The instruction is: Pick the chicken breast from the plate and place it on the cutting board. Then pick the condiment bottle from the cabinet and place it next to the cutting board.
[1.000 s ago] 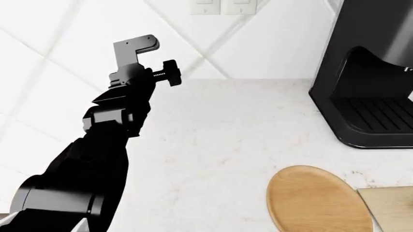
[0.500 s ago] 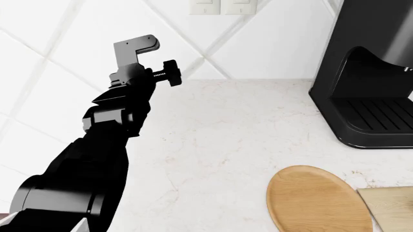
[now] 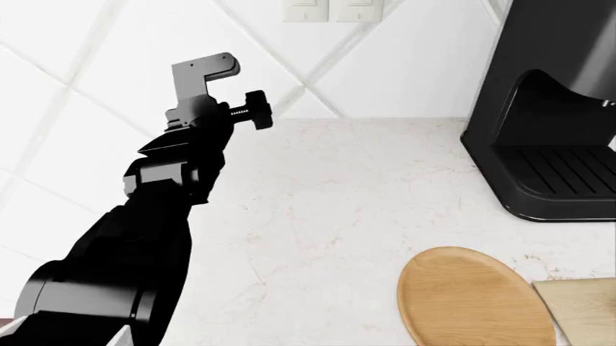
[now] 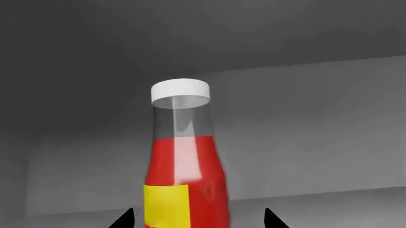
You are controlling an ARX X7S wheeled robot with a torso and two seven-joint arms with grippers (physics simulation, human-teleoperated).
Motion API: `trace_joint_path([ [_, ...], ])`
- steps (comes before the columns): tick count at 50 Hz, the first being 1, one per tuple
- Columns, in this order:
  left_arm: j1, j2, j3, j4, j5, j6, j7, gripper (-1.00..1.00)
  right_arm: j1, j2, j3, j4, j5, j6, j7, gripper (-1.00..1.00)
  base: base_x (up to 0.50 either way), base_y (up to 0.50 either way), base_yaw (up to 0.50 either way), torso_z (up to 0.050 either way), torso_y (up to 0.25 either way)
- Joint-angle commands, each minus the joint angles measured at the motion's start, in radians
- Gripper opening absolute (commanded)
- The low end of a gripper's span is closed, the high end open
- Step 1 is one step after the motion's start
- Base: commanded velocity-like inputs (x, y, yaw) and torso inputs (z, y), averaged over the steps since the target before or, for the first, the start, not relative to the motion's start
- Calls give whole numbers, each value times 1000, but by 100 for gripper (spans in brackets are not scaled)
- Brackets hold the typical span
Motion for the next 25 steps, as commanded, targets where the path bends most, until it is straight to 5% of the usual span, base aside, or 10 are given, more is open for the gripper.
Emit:
trace_joint_path([
  [1, 0, 0, 3, 0, -3, -2, 3, 100, -75, -23, -41, 95, 10, -4, -43, 100, 0, 0, 0, 0, 0],
  [25, -1, 0, 6, 0, -4, -4, 7, 100, -126, -116, -87, 312, 22, 33, -196, 100, 1, 0, 0, 0, 0],
])
